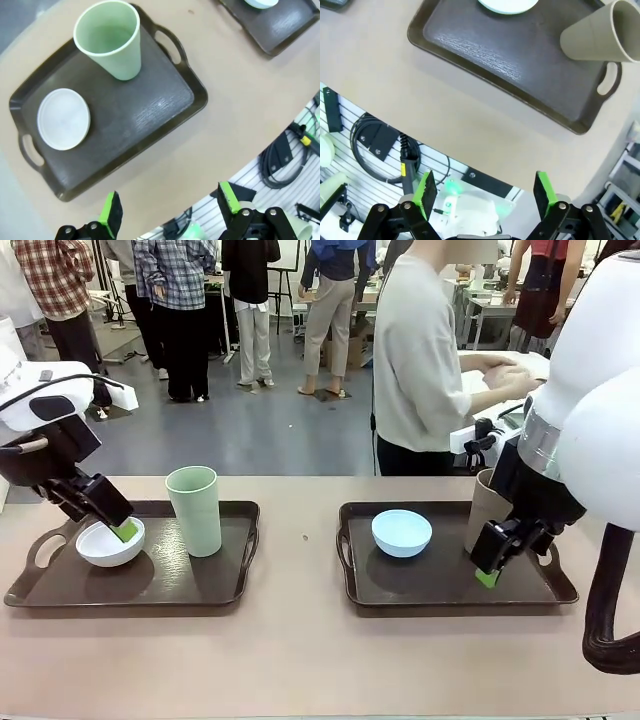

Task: Set up a tray with a mat and arrange the tableware.
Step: Pick up the Picnic Bowl and Reusable plastic cup from the Handle tray in front of the human's position and hold them in the air.

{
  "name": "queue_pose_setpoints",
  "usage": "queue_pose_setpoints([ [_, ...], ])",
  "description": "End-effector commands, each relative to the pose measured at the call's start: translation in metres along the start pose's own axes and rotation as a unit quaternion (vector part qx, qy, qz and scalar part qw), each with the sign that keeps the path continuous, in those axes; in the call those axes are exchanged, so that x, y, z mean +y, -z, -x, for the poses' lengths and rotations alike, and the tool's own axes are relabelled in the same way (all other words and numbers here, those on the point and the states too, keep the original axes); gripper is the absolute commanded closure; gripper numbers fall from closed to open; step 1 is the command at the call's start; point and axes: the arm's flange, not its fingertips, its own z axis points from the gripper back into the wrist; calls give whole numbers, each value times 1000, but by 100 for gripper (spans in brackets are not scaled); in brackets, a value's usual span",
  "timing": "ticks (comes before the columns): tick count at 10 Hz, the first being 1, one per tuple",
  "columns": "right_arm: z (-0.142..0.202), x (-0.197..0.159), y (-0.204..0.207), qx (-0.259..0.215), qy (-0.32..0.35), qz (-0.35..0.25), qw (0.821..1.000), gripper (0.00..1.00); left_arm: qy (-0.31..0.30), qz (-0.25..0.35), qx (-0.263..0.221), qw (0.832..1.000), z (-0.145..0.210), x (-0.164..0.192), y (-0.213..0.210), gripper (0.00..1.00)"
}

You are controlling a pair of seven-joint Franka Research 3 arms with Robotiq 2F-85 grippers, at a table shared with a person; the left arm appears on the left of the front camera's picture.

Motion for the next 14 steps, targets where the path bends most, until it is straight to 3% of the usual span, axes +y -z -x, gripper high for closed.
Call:
queue_pose_setpoints([
  [1,-8,-3,6,-5,-10,2,1000,0,10,-9,-3,1000,-4,3,4,0],
  [2,0,0,0,0,0,0,1000,0,0,0,0,1000,0,0,0,0],
  [3,3,-40,-3,-32,27,-50,998,0,0,29,18,999,-6,18,-3,0],
  [4,18,-82,-7,-41,53,-126,990,0,-33,61,-7,998,-8,42,-12,0],
  [6,73,-151,-18,-122,99,-238,958,0,-108,142,-63,982,14,108,-35,0],
  [8,141,-206,-11,-185,133,-330,916,0,-181,233,-131,947,53,161,-43,0],
  [10,188,-237,7,-233,159,-398,873,0,-246,289,-195,904,97,200,-53,0],
  [12,228,-264,22,-282,179,-443,832,0,-296,303,-243,873,143,219,-62,0],
  [14,247,-279,25,-307,199,-453,813,0,-328,300,-259,857,170,226,-67,0],
])
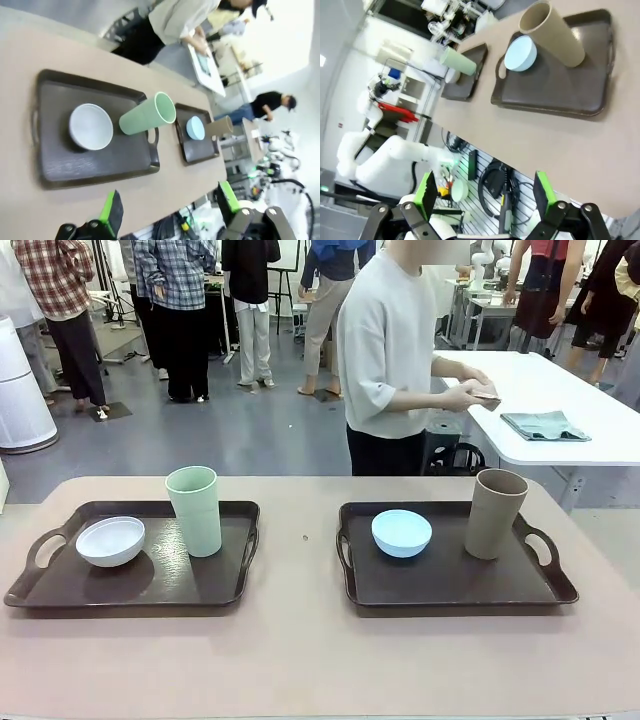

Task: Set up a tray with a mat and arrange the tableware.
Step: Pick up the Picnic Bowl and Reusable plastic cup from the Handle tray in front of the human's position and hold them in the air.

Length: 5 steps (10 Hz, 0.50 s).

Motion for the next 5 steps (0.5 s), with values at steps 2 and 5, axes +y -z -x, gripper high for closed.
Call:
queue_pose_setpoints([
  [2,-8,-2,-18,-27,-2,-31,999,0,-15,-3,10,1000,31,19,5,0],
  [5,-13,6,-13,-22,-13,-32,999,0,-22,-21,48,998,27,27,23,0],
])
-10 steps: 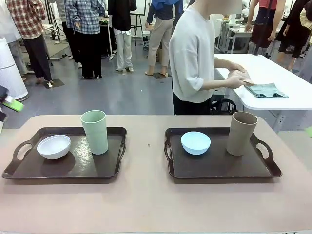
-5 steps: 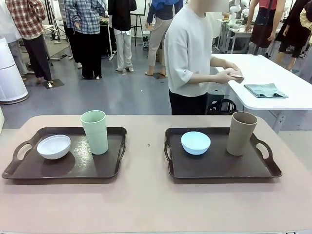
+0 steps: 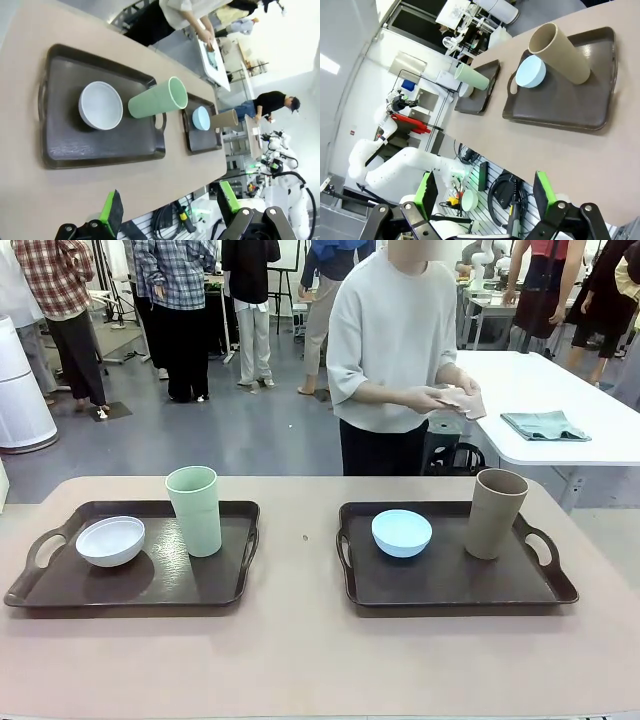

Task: Set up a tray with a mat and arrange the tableware.
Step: Pick up the Picnic Bowl and Reusable plastic cup from the Handle tray in front of the human's position and hold them in the air.

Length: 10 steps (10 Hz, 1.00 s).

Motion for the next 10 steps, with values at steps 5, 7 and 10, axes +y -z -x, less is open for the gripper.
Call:
queue_pose_setpoints([
  [5,0,0,0,0,0,0,1000,0,3,6,-15,1000,3,-3,-10,0],
  [7,0,0,0,0,0,0,1000,0,3,6,-15,1000,3,-3,-10,0],
  [10,0,0,0,0,0,0,1000,0,3,6,-15,1000,3,-3,-10,0],
])
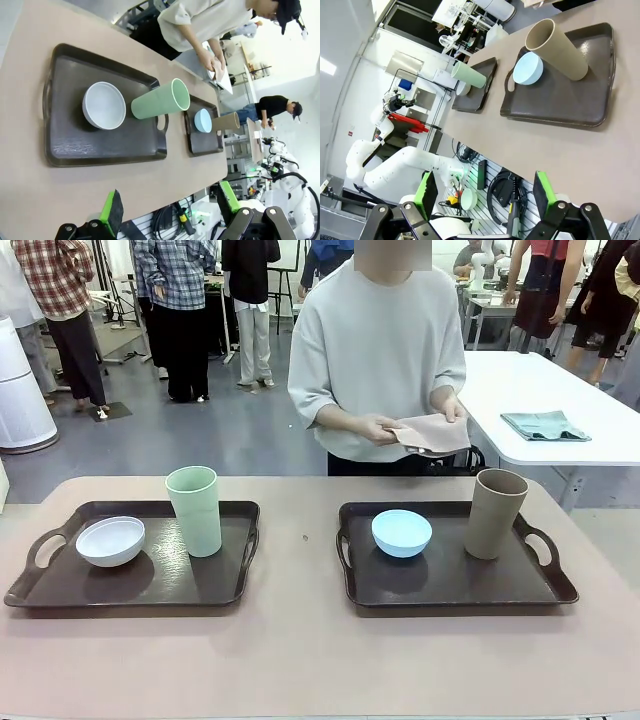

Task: Set up a tray with a mat and arrange the tableware.
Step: Pick up the Picnic Bowl and Reusable plastic cup from the Handle tray in front of the human's position and hold them in the air.

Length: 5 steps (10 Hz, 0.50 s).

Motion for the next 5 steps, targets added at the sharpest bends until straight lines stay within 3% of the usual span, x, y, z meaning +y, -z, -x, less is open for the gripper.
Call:
queue_pose_setpoints([
  [1,-2,0,-1,-4,-9,-8,1000,0,9,11,-4,1000,1,0,-1,0],
  [5,-2,0,-1,-4,-9,-8,1000,0,9,11,-4,1000,1,0,-1,0],
])
